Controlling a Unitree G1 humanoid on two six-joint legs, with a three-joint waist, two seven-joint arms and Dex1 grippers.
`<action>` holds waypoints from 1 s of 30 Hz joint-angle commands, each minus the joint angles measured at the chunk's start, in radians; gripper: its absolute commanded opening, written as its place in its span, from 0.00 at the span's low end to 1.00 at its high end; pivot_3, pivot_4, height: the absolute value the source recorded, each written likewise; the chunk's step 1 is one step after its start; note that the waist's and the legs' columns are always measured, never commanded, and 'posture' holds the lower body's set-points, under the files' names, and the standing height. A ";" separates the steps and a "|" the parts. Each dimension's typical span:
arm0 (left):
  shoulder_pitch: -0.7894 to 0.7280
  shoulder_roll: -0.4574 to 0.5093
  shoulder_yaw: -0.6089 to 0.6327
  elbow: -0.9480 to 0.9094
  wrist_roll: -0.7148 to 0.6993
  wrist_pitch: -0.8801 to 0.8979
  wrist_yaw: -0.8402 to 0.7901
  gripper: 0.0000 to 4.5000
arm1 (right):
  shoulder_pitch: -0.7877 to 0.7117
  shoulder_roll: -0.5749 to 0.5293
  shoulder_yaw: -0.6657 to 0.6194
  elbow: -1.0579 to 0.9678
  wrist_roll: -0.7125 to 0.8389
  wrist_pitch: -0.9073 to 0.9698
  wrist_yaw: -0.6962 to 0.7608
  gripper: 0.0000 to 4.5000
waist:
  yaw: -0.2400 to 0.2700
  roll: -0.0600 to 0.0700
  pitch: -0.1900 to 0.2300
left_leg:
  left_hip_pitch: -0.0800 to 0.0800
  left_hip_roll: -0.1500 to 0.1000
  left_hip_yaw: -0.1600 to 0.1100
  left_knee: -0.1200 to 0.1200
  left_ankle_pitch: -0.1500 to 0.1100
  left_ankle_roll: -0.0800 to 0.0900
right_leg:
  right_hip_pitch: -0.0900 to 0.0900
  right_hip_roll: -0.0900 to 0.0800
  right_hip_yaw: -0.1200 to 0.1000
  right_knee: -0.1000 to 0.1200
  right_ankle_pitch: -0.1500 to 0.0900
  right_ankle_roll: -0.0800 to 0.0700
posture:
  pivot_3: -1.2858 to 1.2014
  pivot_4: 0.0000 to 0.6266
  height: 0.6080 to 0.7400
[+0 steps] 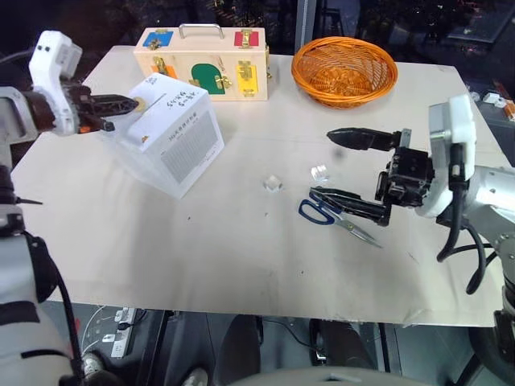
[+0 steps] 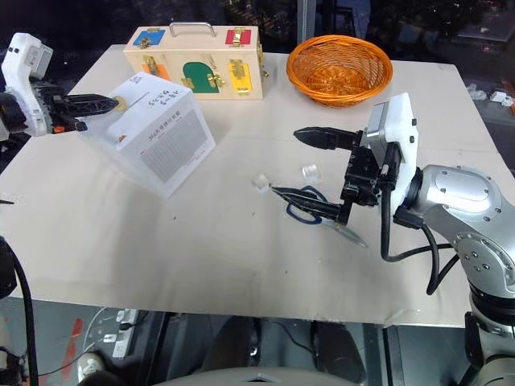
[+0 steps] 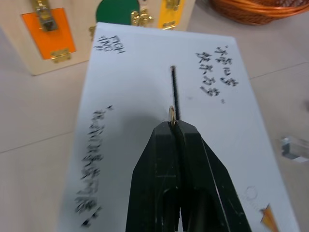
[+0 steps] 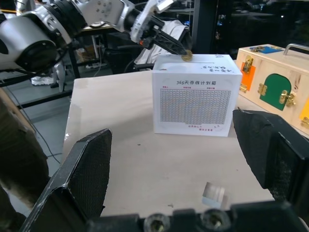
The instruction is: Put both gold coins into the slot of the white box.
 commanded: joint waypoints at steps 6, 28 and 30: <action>-0.012 -0.029 -0.015 0.012 0.098 -0.073 -0.007 0.00 | -0.013 -0.005 -0.026 -0.029 0.014 -0.025 -0.015 0.98 | 0.000 0.000 0.000 | 0.001 0.000 0.000 0.000 0.000 0.000 | 0.000 0.000 0.000 0.001 0.000 0.000 | 0.52 0.24 0.90; -0.123 -0.126 0.171 -0.181 -0.042 -0.047 -0.032 0.69 | -0.016 0.025 -0.040 -0.017 0.046 -0.057 -0.036 1.00 | 0.007 -0.002 0.001 | -0.001 0.000 -0.001 0.004 0.000 0.000 | 0.000 0.000 -0.001 0.004 0.000 0.000 | 0.52 0.24 0.90; -0.107 -0.141 0.190 -0.289 -0.119 0.042 -0.057 0.69 | -0.015 0.027 -0.050 -0.016 0.060 -0.061 -0.041 1.00 | 0.009 -0.003 0.001 | -0.003 0.000 -0.003 0.006 0.000 0.000 | 0.001 -0.001 -0.004 0.003 0.000 0.000 | 0.52 0.24 0.90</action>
